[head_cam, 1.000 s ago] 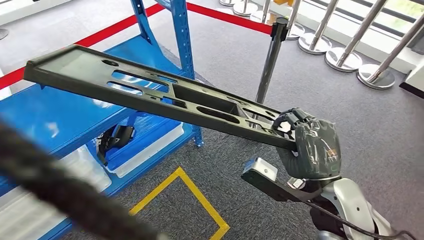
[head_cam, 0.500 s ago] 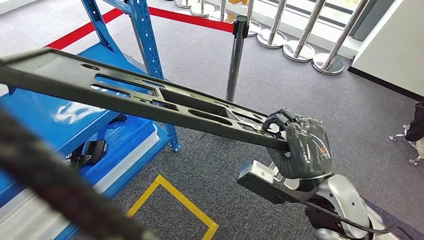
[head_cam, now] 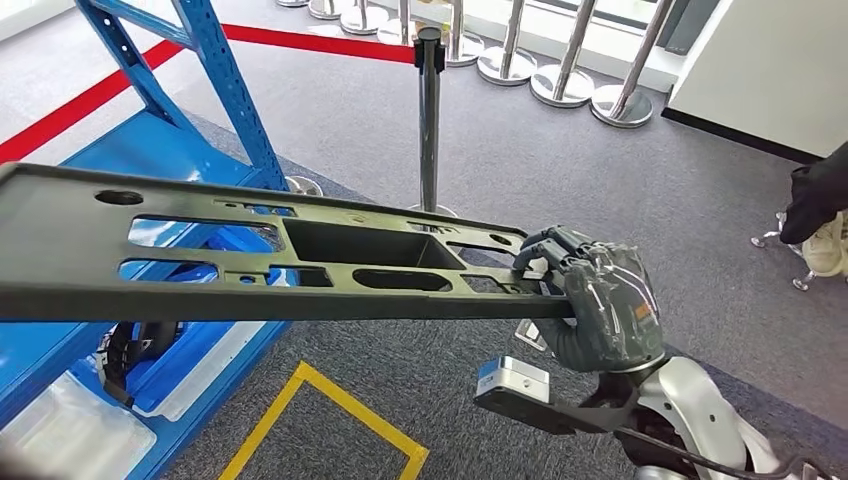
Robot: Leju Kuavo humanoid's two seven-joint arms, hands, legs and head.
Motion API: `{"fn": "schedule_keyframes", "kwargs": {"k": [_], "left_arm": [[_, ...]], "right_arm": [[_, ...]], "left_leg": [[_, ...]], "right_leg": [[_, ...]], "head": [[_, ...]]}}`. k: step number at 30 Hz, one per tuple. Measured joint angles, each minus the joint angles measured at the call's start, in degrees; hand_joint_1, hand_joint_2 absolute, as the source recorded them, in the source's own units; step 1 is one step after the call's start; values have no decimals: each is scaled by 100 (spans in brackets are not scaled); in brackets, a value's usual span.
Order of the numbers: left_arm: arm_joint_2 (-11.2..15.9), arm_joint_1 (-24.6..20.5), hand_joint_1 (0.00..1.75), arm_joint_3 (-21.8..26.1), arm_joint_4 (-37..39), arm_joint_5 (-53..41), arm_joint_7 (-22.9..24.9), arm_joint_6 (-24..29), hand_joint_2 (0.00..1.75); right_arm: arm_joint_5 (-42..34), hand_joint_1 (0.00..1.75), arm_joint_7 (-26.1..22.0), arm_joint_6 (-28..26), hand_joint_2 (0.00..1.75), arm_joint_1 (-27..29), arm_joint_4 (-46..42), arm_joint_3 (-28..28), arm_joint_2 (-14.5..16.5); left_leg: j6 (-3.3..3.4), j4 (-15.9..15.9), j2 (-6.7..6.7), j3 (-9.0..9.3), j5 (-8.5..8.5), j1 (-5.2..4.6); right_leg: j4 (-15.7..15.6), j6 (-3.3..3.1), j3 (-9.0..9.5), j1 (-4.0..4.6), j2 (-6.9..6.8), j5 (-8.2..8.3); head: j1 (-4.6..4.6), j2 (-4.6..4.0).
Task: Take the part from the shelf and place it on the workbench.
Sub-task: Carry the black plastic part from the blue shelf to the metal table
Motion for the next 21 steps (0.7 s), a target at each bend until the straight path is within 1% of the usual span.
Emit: {"fn": "schedule_keyframes", "kwargs": {"k": [1, 2, 3, 4, 5, 6, 7, 8, 9, 10, 11, 12, 13, 14, 15, 16, 17, 18, 19, 20, 21], "left_arm": [[-1, -6, 0, -1, -1, -4, -9, -2, 175], [-1, -16, 0, -1, -2, -5, -19, -5, 175], [-1, -24, 0, -1, -3, -5, -28, -9, 175], [-1, -29, 0, -1, -3, -5, -36, -14, 175], [-1, -34, 0, -1, -3, -5, -39, -17, 175], [-1, -34, 0, -1, -3, -5, -39, -19, 175], [-1, -31, 0, -1, -3, -6, -38, -19, 175], [-3, -29, 0, -1, -3, -6, -38, -19, 175], [-5, -26, 0, -2, -4, -9, -37, -19, 175], [-8, -25, 0, -4, -4, -14, -37, -19, 175], [-10, -28, 0, -7, -5, -19, -37, -19, 175], [-14, -32, 0, -10, -5, -27, -37, -19, 175], [-16, -37, 0, -14, -4, -32, -37, -19, 175], [-19, -36, 0, -17, -4, -36, -37, -19, 175], [-21, -32, 0, -23, -3, -38, -37, -19, 175], [-21, -27, 0, -31, -3, -37, -37, -19, 175], [-20, -22, 0, -38, -3, -36, -37, -19, 175], [-19, -19, 0, -45, -3, -35, -37, -19, 175], [-16, -17, 0, -49, -3, -34, -37, -19, 175], [-14, -15, 0, -51, -3, -34, -37, -19, 175], [-13, -13, 0, -51, -3, -33, -34, -19, 175]], "right_arm": [[-2, 175, -4, -3, 175, -11, 0, 16, 3], [-5, 175, -7, -4, 175, -15, 0, 32, 7], [-8, 175, -9, -5, 175, -15, 0, 50, 11], [-11, 175, -9, -5, 175, -14, 0, 67, 18], [-12, 175, -9, -5, 175, -15, 0, 81, 23], [-12, 175, -9, -5, 175, -15, 0, 92, 28], [-11, 175, -8, -6, 175, -14, 1, 99, 31], [-10, 175, -5, -8, 175, -18, 1, 102, 32], [-7, 175, -1, -11, 175, -24, 2, 102, 33], [-3, 175, 4, -14, 175, -26, 2, 103, 34], [1, 175, 8, -17, 175, -28, 2, 103, 35], [5, 175, 12, -20, 175, -25, 2, 103, 34], [8, 175, 13, -22, 175, -20, 2, 103, 33], [10, 175, 13, -25, 175, -18, 2, 102, 31], [11, 175, 14, -28, 175, -17, 2, 102, 30], [12, 175, 14, -30, 175, -16, 2, 104, 31], [12, 175, 15, -30, 175, -15, 2, 107, 32], [12, 175, 16, -30, 175, -13, 2, 109, 33], [13, 175, 20, -30, 175, -8, 2, 110, 33], [14, 175, 23, -30, 175, -5, 2, 110, 33], [16, 175, 26, -31, 175, -2, 2, 108, 33]], "left_leg": [[-14, 369, -74, -174, -171, -7], [-24, 744, -109, -359, -312, -15], [-31, 1014, -126, -496, -372, -23], [-34, 1099, -135, -549, -326, -26], [-37, 961, -149, -503, -164, -20], [-45, 639, -189, -380, 75, 0], [-57, 307, -292, -246, 266, 31], [-59, -10, -415, -134, 396, 66], [-43, -193, -517, -78, 446, 87], [-13, -253, -577, -66, 422, 91], [28, -297, -560, -65, 420, 85], [72, -302, -501, -64, 426, 84], [103, -325, -445, -50, 435, 90], [130, -350, -388, -32, 446, 101], [156, -373, -326, -16, 452, 111], [172, -383, -273, -5, 452, 105], [187, -388, -213, 0, 447, 99], [202, -388, -157, 4, 439, 92], [208, -388, -104, 13, 427, 87], [211, -388, -56, 29, 411, 83], [210, -389, -14, 53, 392, 79]], "right_leg": [[-5, -23, 10, 6, 46, -3], [0, -38, 15, 11, 100, -8], [6, -44, 22, 15, 165, -16], [17, -46, 31, 16, 237, -24], [34, -39, 41, 12, 317, -36], [61, -24, 50, 6, 395, -56], [92, -2, 46, 5, 468, -80], [147, 24, 24, 6, 539, -103], [188, 52, -11, 9, 599, -114], [209, 80, -47, 11, 658, -113], [223, 106, -75, 8, 716, -102], [218, 132, -92, 4, 753, -96], [251, 158, -106, 9, 712, -114], [361, 185, -152, 15, 606, -179], [569, 213, -244, 18, 469, -293], [874, 240, -386, 18, 320, -440], [1224, 262, -561, 5, 234, -586], [1515, 273, -712, -7, 191, -674], [1649, 271, -789, -15, 165, -667], [1576, 258, -762, -15, 146, -556], [1300, 234, -635, -8, 113, -366]], "head": [[-36, 0], [-63, 0], [-82, 0], [-96, 0], [-113, 0], [-132, 0], [-154, 0], [-176, 0], [-185, 0], [-181, 0], [-175, 0], [-163, 0], [-151, 0], [-128, 0], [-98, 0], [-63, 0], [-31, -1], [-15, -1], [-1, -1], [12, -1], [22, 0]]}}
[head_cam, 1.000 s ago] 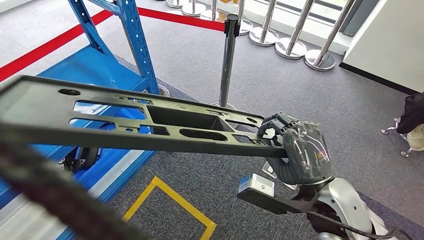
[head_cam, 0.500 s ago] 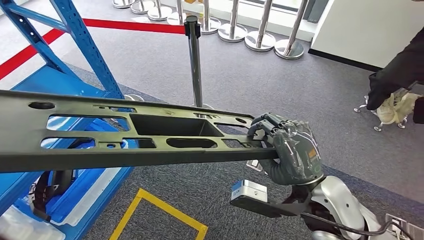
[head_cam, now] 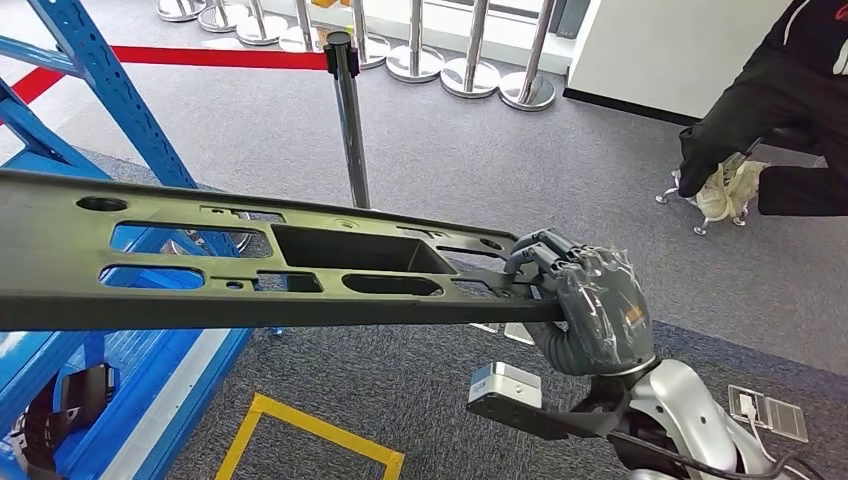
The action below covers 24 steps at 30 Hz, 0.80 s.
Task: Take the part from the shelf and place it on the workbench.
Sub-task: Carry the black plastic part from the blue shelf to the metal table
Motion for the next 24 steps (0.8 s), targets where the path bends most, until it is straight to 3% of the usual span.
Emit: {"fn": "schedule_keyframes", "kwargs": {"k": [2, 4, 5, 7, 9, 12, 13, 14, 16, 18, 20, 22, 24], "left_arm": [[1, 8, 0, 0, 0, 3, 8, 0, 175], [6, 14, 0, 0, 1, 9, 15, 0, 175], [8, 14, 0, 0, 2, 16, 18, 0, 175], [13, 15, 0, -1, 2, 28, 22, 0, 175], [16, 11, 0, -5, 1, 24, 21, 0, 175], [16, -12, 0, -17, -1, 8, -3, 0, 175], [16, -21, 0, -20, -1, 8, -12, 0, 175], [16, -29, 0, -20, -2, 9, -22, 0, 175], [16, -35, 0, -21, -2, 8, -22, 0, 175], [15, -28, 0, -23, -2, 4, -20, 0, 175], [12, -25, 0, -27, -2, -1, -19, 0, 175], [4, -35, 0, -29, -3, -2, -19, 0, 175], [-6, -38, 0, -30, -3, 0, -11, 0, 175]], "right_arm": [[4, 175, 2, -4, 175, 1, 0, -5, 1], [11, 175, 3, -8, 175, -2, 0, -9, 1], [14, 175, 6, -8, 175, -1, 0, -9, 2], [16, 175, 10, -8, 175, 2, -1, -11, 2], [17, 175, 10, -7, 175, -5, -2, -12, 2], [15, 175, 12, -5, 175, -7, -1, -7, 4], [14, 175, 13, -5, 175, -3, 0, -4, 5], [11, 175, 13, -4, 175, 0, 0, -2, 8], [5, 175, 14, -3, 175, 1, 0, 1, 10], [2, 175, 17, -3, 175, -1, 0, 1, 10], [3, 175, 19, -3, 175, 3, 0, -2, 11], [3, 175, 19, -3, 175, 19, 0, -6, 13], [2, 175, 20, -3, 175, 27, 0, -8, 13]], "left_leg": [[-15, -15, 65, 47, -39, -10], [-46, -39, 118, 62, -57, -39], [-61, -56, 152, 67, -60, -54], [-104, -71, 201, 106, -94, -73], [-157, 153, 75, 47, -247, -79], [-219, 1181, -112, -450, -681, -95], [-231, 1449, -123, -588, -735, -103], [-238, 1518, -129, -634, -674, -106], [-253, 1059, -178, -458, -268, -82], [-266, 402, -375, -216, 46, -25], [-218, 132, -505, -139, 70, -7], [-135, 79, -430, -133, 73, -15], [-70, 32, -326, -108, 95, -1]], "right_leg": [[-710, -70, 336, 68, -212, 305], [-1093, -141, 490, 145, -384, 363], [-1128, -162, 492, 166, -381, 351], [-1198, -188, 517, 137, -287, 361], [-1268, -232, 581, 89, -190, 375], [-1288, -306, 638, 75, -39, 361], [-1284, -313, 652, 77, 29, 352], [-1277, -314, 668, 76, 106, 343], [-1241, -290, 701, 63, 270, 314], [-1160, -243, 684, 60, 413, 272], [-1104, -188, 614, 61, 528, 268], [-1090, -137, 562, 51, 599, 281], [-903, -83, 479, 59, 429, 163]], "head": [[17, 0], [34, 0], [34, 0], [25, 0], [-21, 0], [-112, 0], [-126, 0], [-139, 0], [-167, 0], [-198, 0], [-198, 0], [-184, 0], [-146, 0]]}}
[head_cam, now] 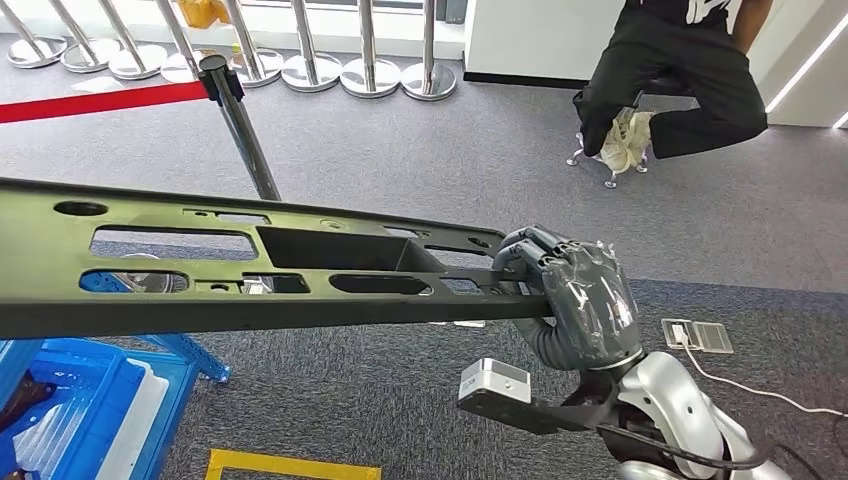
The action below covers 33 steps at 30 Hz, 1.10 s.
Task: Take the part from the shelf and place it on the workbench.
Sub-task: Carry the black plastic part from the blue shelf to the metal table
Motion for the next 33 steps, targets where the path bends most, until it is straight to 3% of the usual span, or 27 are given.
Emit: {"fn": "schedule_keyframes", "kwargs": {"k": [2, 3, 5, 6, 8, 9, 10, 12, 14, 16, 17, 19, 20, 21, 22, 23, 25, 27, 29, 31, 33], "left_arm": [[-3, 13, 0, -1, 2, 8, 8, 1, 175], [-2, 19, 0, -1, 2, 11, 10, 1, 175], [1, 25, 0, -1, 4, 15, 10, 1, 175], [2, 28, 0, -1, 5, 19, 10, 1, 175], [3, 31, 0, -1, 7, 27, 11, 1, 175], [5, 33, 0, -1, 11, 32, 14, 1, 175], [8, 37, 0, -1, 16, 34, 16, 1, 175], [16, 44, 0, -1, 27, 36, 20, 1, 175], [18, 47, 0, -1, 30, 38, 20, 1, 175], [18, 45, 0, -1, 30, 35, 18, 1, 175], [18, 41, 0, -1, 30, 31, 15, 1, 175], [16, 27, 0, -1, 26, 21, -4, 1, 175], [16, 18, 0, -1, 22, 19, -15, 1, 175], [16, 11, 0, -1, 17, 17, -24, 1, 175], [16, 4, 0, -1, 12, 16, -30, 1, 175], [16, 2, 0, -1, 10, 15, -29, 1, 175], [11, 10, 0, -1, 9, 12, -22, 1, 175], [3, 17, 0, -2, 9, 12, -12, 1, 175], [-4, 12, 0, -3, 9, 13, -7, 1, 175], [-13, 3, 0, -3, 8, 13, 2, 1, 175], [-16, 10, 0, -3, 8, 19, 14, 1, 175]], "right_arm": [[1, 175, 1, 1, 175, 0, 0, -2, 1], [1, 175, 1, 2, 175, 2, 0, -1, 2], [1, 175, 1, 5, 175, 7, 0, 1, 3], [1, 175, 2, 5, 175, 7, 0, 1, 4], [2, 175, 2, 5, 175, 7, 0, -1, 3], [2, 175, 2, 5, 175, 7, 0, -2, 3], [2, 175, 1, 5, 175, 3, 0, -4, 3], [1, 175, 1, 5, 175, -3, 0, -5, 4], [-1, 175, -4, 3, 175, -6, -1, -5, 4], [-1, 175, -15, 0, 175, -16, -2, -7, 4], [-1, 175, -19, -1, 175, -23, -2, -7, 4], [-3, 175, -22, -2, 175, -31, -2, -3, 5], [-5, 175, -22, -2, 175, -30, -1, 1, 5], [-7, 175, -22, -2, 175, -29, -1, 4, 7], [-9, 175, -22, -2, 175, -29, -1, 6, 8], [-10, 175, -22, -2, 175, -29, -1, 7, 9], [-10, 175, -21, -1, 175, -30, -2, 8, 11], [-12, 175, -20, -1, 175, -29, -2, 4, 11], [-12, 175, -19, -2, 175, -19, -2, 2, 10], [-11, 175, -18, -2, 175, -12, -2, -1, 6], [-10, 175, -18, -2, 175, -16, -2, -4, 1]], "left_leg": [[42, -29, 106, 18, 5, 4], [55, -31, 161, 19, 0, 0], [65, -30, 262, 30, -19, -6], [65, -30, 308, 43, -34, -7], [53, -31, 381, 91, -72, -6], [42, -48, 412, 117, -86, -8], [28, -64, 437, 139, -97, -19], [-10, -111, 480, 170, -103, -49], [-60, -139, 529, 206, -129, -69], [-117, 3, 450, 190, -249, -76], [-139, 239, 371, 96, -381, -80], [-157, 985, 243, -260, -697, -92], [-160, 1318, 220, -429, -792, -102], [-156, 1487, 207, -521, -783, -110], [-149, 1445, 195, -516, -663, -115], [-138, 1191, 172, -420, -450, -112], [-125, 474, 1, -166, -38, -75], [-93, 61, -157, -38, 78, -49], [-36, -15, -119, -17, 56, -60], [20, -77, -14, 10, 84, -43], [69, -133, 102, 37, 101, -23]], "right_leg": [[561, 62, -259, -5, -266, -287], [916, 87, -436, -22, -330, -428], [1300, 110, -642, -54, -382, -484], [1194, 109, -599, -64, -396, -365], [486, 90, -261, -67, -457, 9], [142, 76, -88, -53, -551, 118], [-109, 55, 27, -22, -644, 178], [-256, 1, 82, 33, -744, 162], [-296, -52, 92, 27, -660, 177], [-347, -107, 139, -13, -575, 186], [-370, -140, 166, -31, -534, 189], [-374, -198, 195, -16, -445, 172], [-371, -213, 211, -4, -384, 162], [-367, -225, 232, 7, -315, 150], [-361, -230, 256, 15, -239, 138], [-351, -229, 283, 18, -161, 122], [-307, -204, 302, 26, -17, 83], [-264, -156, 254, 25, 109, 73], [-263, -98, 205, 17, 219, 97], [-188, -46, 169, 25, 149, 35], [268, 19, -46, 20, -140, -228]], "head": [[48, 0], [62, 0], [70, 0], [74, 0], [77, -1], [74, -1], [81, -1], [72, -1], [55, 0], [20, 0], [-9, 0], [-67, 0], [-79, 0], [-85, 0], [-88, 0], [-91, 0], [-97, 0], [-91, 0], [-90, 0], [-84, -1], [-51, -1]]}}
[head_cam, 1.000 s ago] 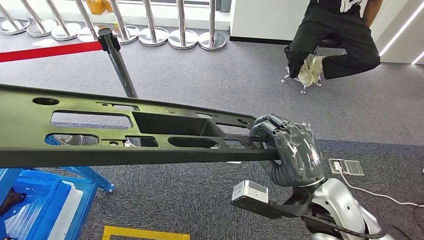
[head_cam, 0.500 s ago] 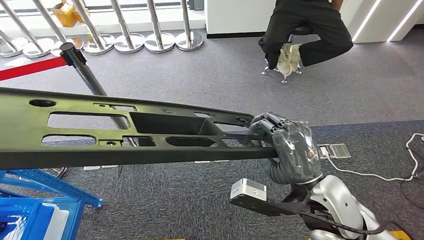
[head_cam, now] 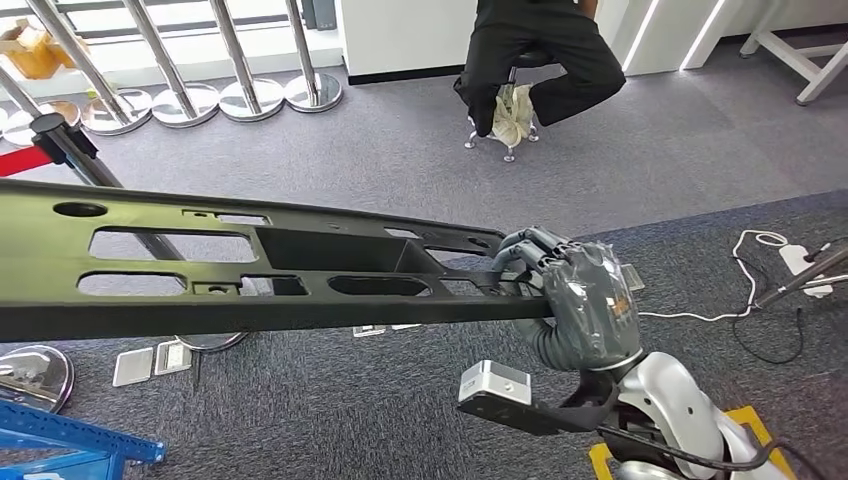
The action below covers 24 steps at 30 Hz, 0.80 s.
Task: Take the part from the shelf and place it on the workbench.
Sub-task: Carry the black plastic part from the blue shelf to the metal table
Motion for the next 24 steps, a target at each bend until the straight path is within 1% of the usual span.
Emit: {"fn": "schedule_keyframes", "kwargs": {"k": [1, 2, 3, 4, 5, 6, 7, 8, 9, 10, 11, 12, 13, 14, 15, 16, 17, 18, 19, 20, 21, 22, 23, 24], "left_arm": [[1, 6, 0, 0, 2, 5, 2, 0, 175], [2, 12, 0, 0, 4, 12, 4, 0, 175], [3, 14, 0, 0, 7, 17, 7, 0, 175], [4, 16, 0, 0, 9, 21, 15, 0, 175], [4, 16, 0, 0, 10, 23, 25, 0, 175], [4, 16, 0, 0, 12, 26, 40, 0, 175], [5, 17, 0, 0, 16, 27, 55, 0, 175], [8, 19, 0, 0, 21, 28, 67, 0, 175], [11, 20, 0, 0, 26, 28, 76, 0, 175], [14, 22, 0, 0, 31, 28, 80, 0, 175], [15, 23, 0, 0, 32, 28, 82, 0, 175], [15, 22, 0, 0, 32, 27, 83, 0, 175], [16, 23, 0, 0, 33, 25, 84, 0, 175], [17, 22, 0, 0, 33, 18, 85, 0, 175], [17, 17, 0, 0, 32, 6, 84, -1, 175], [16, 14, 0, 0, 31, -7, 80, -2, 175], [15, 6, 0, 0, 30, -17, 69, -3, 175], [15, -5, 0, 0, 28, -24, 58, -8, 175], [15, -14, 0, 0, 27, -25, 49, -12, 175], [15, -24, 0, 0, 26, -24, 42, -16, 175], [15, -29, 0, 0, 26, -23, 42, -19, 175], [15, -28, 0, 0, 26, -23, 41, -21, 175], [15, -24, 0, -1, 26, -24, 39, -24, 175], [14, -19, 0, -1, 26, -25, 32, -30, 175]], "right_arm": [[-1, 175, 0, 0, 175, -2, 0, 1, -1], [-1, 175, 0, 0, 175, 2, 0, 2, -1], [-2, 175, 0, 0, 175, 7, 0, 3, -1], [-2, 175, 1, 0, 175, 14, 0, 3, -1], [-2, 175, 1, 0, 175, 19, 0, 3, -1], [-1, 175, 2, 0, 175, 24, 0, 2, -1], [2, 175, 2, -1, 175, 28, 0, 1, -1], [4, 175, 3, -1, 175, 28, 0, -1, -1], [6, 175, 4, -2, 175, 28, 0, -3, -1], [9, 175, 8, -2, 175, 30, 0, -3, -1], [13, 175, 13, -2, 175, 32, 0, -3, -1], [18, 175, 17, -3, 175, 33, 0, -4, -1], [23, 175, 21, -3, 175, 36, -2, -5, -1], [28, 175, 22, -4, 175, 38, -5, -7, -1], [32, 175, 23, -5, 175, 38, -9, -8, -1], [33, 175, 25, -7, 175, 41, -13, -9, -1], [34, 175, 28, -8, 175, 45, -15, -10, -1], [35, 175, 32, -9, 175, 52, -15, -9, -1], [35, 175, 36, -10, 175, 60, -15, -9, -1], [35, 175, 39, -11, 175, 67, -15, -8, -1], [35, 175, 40, -13, 175, 72, -15, -7, -1], [35, 175, 41, -16, 175, 76, -15, -7, 0], [36, 175, 42, -21, 175, 78, -15, -6, 1], [38, 175, 41, -30, 175, 78, -15, -6, 1]], "left_leg": [[15, -10, 53, 3, -2, -2], [25, -12, 111, 4, -9, -5], [29, -11, 159, 6, -17, -6], [29, -11, 207, 16, -30, -6], [24, -10, 250, 33, -46, -4], [15, -10, 289, 59, -66, -2], [-1, -14, 326, 89, -89, -3], [-22, -13, 352, 114, -112, -16], [-46, -20, 374, 135, -127, -30], [-71, -30, 396, 152, -140, -45], [-93, -43, 422, 167, -149, -58], [-118, -57, 450, 188, -162, -60], [-148, -46, 438, 207, -189, -60], [-177, 12, 383, 202, -237, -57], [-205, 182, 296, 139, -341, -56], [-225, 493, 197, 1, -497, -58], [-237, 881, 133, -185, -674, -65], [-244, 1293, 105, -384, -840, -78], [-245, 1611, 96, -535, -935, -91], [-239, 1713, 93, -584, -899, -100], [-231, 1612, 83, -544, -758, -101], [-224, 1335, 62, -429, -540, -94], [-216, 928, -2, -268, -299, -73], [-220, 582, -119, -139, -140, -50]], "right_leg": [[367, 37, -187, -14, -132, -169], [743, 70, -384, -39, -209, -313], [1007, 93, -526, -62, -241, -380], [1080, 110, -574, -86, -253, -340], [931, 120, -509, -105, -264, -200], [591, 124, -345, -118, -296, 11], [157, 127, -130, -118, -387, 205], [-209, 112, 46, -96, -481, 335], [-459, 79, 164, -73, -544, 401], [-574, 43, 210, -49, -577, 400], [-591, 4, 208, -32, -538, 396], [-604, -30, 212, -45, -484, 398], [-623, -50, 227, -62, -443, 401], [-643, -72, 247, -79, -401, 405], [-663, -110, 271, -94, -367, 409], [-671, -143, 290, -92, -328, 407], [-673, -175, 303, -82, -285, 400], [-671, -204, 316, -70, -236, 391], [-669, -214, 332, -57, -176, 383], [-664, -220, 351, -49, -106, 373], [-655, -220, 371, -45, -29, 363], [-643, -213, 391, -44, 49, 350], [-622, -199, 409, -49, 126, 330], [-595, -180, 407, -49, 194, 311]], "head": [[17, 1], [19, 1], [18, 1], [19, 1], [19, 1], [20, 1], [21, 1], [22, 1], [18, 1], [11, 1], [3, 1], [-8, 1], [-14, 1], [-27, 1], [-49, 1], [-74, 1], [-97, 0], [-111, 0], [-116, 0], [-118, 1], [-119, 1], [-122, 1], [-128, 1], [-137, 1]]}}
